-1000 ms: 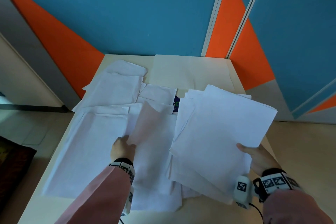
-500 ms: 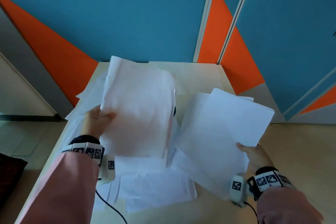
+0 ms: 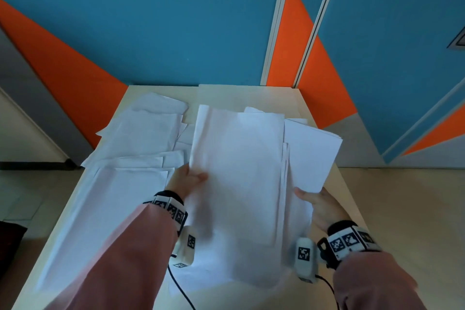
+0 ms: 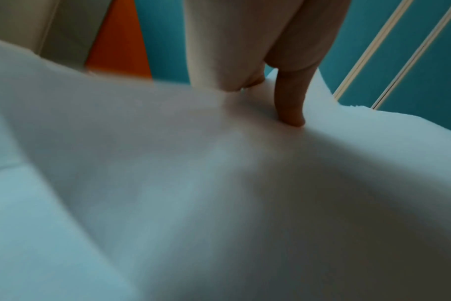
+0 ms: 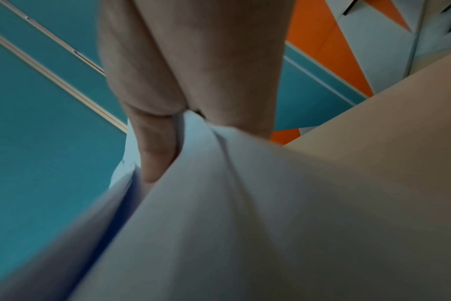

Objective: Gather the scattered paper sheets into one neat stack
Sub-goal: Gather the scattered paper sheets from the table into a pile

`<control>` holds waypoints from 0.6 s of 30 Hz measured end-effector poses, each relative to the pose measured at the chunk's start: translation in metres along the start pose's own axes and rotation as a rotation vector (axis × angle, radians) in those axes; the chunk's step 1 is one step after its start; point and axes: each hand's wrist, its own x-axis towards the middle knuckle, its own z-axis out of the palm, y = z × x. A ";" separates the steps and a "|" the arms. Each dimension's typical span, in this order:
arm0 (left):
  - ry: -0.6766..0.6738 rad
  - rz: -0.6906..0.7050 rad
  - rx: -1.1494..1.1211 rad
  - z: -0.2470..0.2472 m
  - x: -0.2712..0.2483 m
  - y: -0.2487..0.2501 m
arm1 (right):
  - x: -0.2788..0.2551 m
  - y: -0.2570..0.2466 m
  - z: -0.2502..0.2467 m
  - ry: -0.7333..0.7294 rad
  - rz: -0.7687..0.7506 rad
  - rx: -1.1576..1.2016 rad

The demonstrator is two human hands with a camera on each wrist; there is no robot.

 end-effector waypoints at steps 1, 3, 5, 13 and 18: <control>-0.028 -0.009 -0.028 0.006 -0.001 -0.002 | -0.001 0.000 0.005 -0.014 -0.004 -0.011; -0.077 -0.014 -0.045 0.017 -0.004 -0.007 | -0.003 -0.001 0.014 -0.034 0.020 0.017; -0.074 -0.021 -0.033 0.024 -0.006 -0.012 | -0.001 0.000 0.017 -0.014 0.077 0.055; -0.019 0.012 -0.102 0.029 -0.011 -0.018 | 0.010 0.025 0.010 -0.043 0.064 -0.213; -0.094 -0.006 -0.135 0.019 -0.009 -0.026 | 0.013 0.016 0.000 0.044 -0.015 -0.218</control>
